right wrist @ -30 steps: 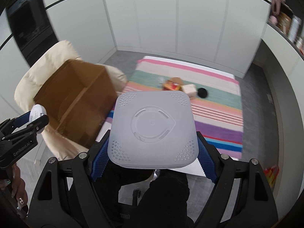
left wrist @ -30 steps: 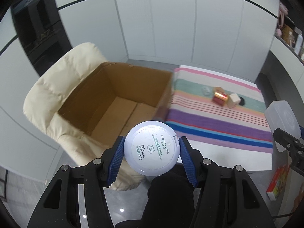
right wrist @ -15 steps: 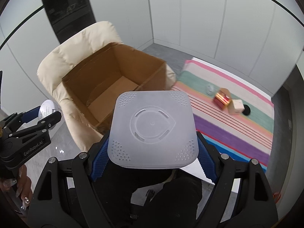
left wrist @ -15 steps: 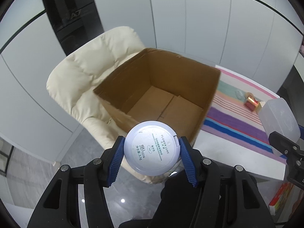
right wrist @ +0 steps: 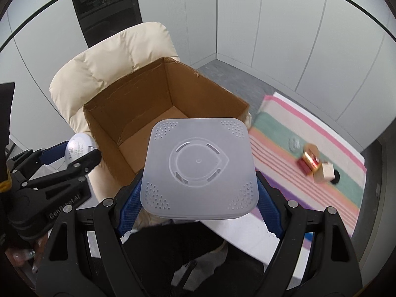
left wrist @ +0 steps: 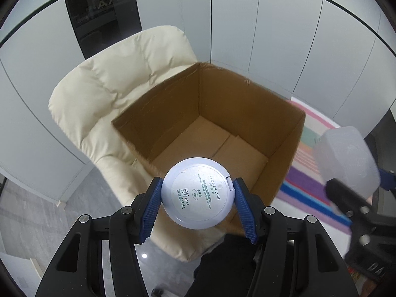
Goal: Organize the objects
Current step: 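Lift both held items and carry them over the cardboard box, then open both tools to drop the compact and container into the box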
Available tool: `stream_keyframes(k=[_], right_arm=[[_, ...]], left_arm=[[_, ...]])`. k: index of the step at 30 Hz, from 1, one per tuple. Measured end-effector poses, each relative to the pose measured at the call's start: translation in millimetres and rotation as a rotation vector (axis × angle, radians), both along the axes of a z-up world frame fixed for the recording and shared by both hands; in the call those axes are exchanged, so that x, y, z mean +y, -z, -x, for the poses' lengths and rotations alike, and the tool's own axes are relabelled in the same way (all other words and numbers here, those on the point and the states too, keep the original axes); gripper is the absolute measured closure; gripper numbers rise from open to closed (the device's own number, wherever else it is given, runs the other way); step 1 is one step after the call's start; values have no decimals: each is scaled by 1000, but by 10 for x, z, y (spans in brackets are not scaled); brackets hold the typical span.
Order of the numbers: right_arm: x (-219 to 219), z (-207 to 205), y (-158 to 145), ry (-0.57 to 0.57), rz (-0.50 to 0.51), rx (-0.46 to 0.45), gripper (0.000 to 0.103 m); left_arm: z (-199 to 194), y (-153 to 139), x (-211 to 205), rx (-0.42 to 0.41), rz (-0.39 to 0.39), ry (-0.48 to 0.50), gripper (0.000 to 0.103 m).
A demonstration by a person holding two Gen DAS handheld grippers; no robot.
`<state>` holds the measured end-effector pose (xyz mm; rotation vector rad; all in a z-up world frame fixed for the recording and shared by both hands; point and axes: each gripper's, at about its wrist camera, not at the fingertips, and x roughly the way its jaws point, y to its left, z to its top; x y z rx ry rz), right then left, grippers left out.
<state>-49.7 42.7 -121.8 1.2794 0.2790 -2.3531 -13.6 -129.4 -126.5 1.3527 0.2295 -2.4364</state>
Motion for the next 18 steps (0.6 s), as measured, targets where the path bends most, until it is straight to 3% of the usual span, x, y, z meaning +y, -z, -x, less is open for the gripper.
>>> stream_keyframes(k=[4,11,13,14,15,16,18], right_arm=[[-195,204,49,-22,-5,2,19],[-452,520,225,-38,-7,-19,19],[-550,615,279,-50,1,-28,19],[-604,666,311,-57,8,-33,19],[-643,711,334,-61,21,-36,18],[-672,744,354,-65,31,-43,11],[-724,800,394,-78,45,-57,0]], left_arm=[[208,-64,-115,15,10,7,44],[766,-210,-385,25,144,122,44],[825,-193,-562,33,63,61,44],[868,-140,-676,25,-17,40,44],[872,-113,-722,28,-47,31,38],[893,-79,-757,22,-46,23,31],[925,-32,-745,1,0,31,4]])
